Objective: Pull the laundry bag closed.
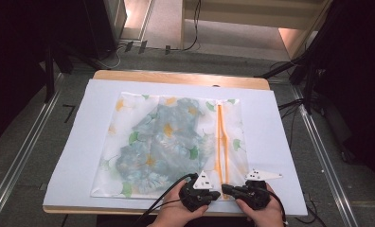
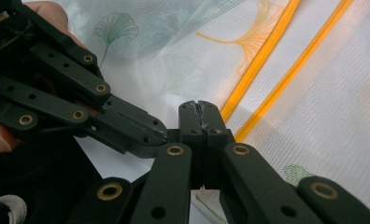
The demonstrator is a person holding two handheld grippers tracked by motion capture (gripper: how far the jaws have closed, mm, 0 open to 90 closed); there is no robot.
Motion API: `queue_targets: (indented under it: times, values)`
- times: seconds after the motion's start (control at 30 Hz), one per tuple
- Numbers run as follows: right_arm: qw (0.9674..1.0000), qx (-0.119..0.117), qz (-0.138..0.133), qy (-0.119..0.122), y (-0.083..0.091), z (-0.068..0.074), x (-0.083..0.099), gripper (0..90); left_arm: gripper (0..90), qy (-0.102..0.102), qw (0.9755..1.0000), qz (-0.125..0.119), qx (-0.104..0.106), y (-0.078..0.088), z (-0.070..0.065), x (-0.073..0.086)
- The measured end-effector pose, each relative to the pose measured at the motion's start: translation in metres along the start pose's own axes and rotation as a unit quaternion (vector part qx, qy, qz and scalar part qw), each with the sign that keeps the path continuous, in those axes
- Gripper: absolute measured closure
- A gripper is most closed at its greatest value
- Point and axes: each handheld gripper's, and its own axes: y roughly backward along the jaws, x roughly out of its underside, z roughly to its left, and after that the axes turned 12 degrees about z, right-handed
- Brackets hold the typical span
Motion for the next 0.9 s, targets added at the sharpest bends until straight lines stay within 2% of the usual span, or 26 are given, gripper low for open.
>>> queue_targets:
  times: [0.17,0.4,0.63,0.7,0.9]
  values:
    - [0.9999,0.007,-0.002,-0.009,0.0,0.001,-0.002,90.0,90.0,-0.004,1.0,-0.001,-0.001,0.0,-0.001,0.001]
    - [0.9997,0.024,-0.001,-0.005,-0.001,0.003,-0.008,90.0,90.0,0.0,1.0,-0.001,0.005,0.0,0.001,0.001]
    - [0.9997,0.026,-0.004,-0.003,0.0,0.003,-0.01,90.0,90.0,0.005,0.9999,-0.003,0.012,0.0,0.002,0.001]
    - [0.9995,0.03,-0.006,0.006,0.001,0.005,-0.012,90.0,90.0,0.004,0.9999,-0.002,0.01,0.0,0.002,0.001]
    - [0.9997,0.023,-0.006,0.01,0.0,0.005,-0.01,90.0,90.0,0.009,0.9998,-0.001,0.016,0.001,0.003,0.001]
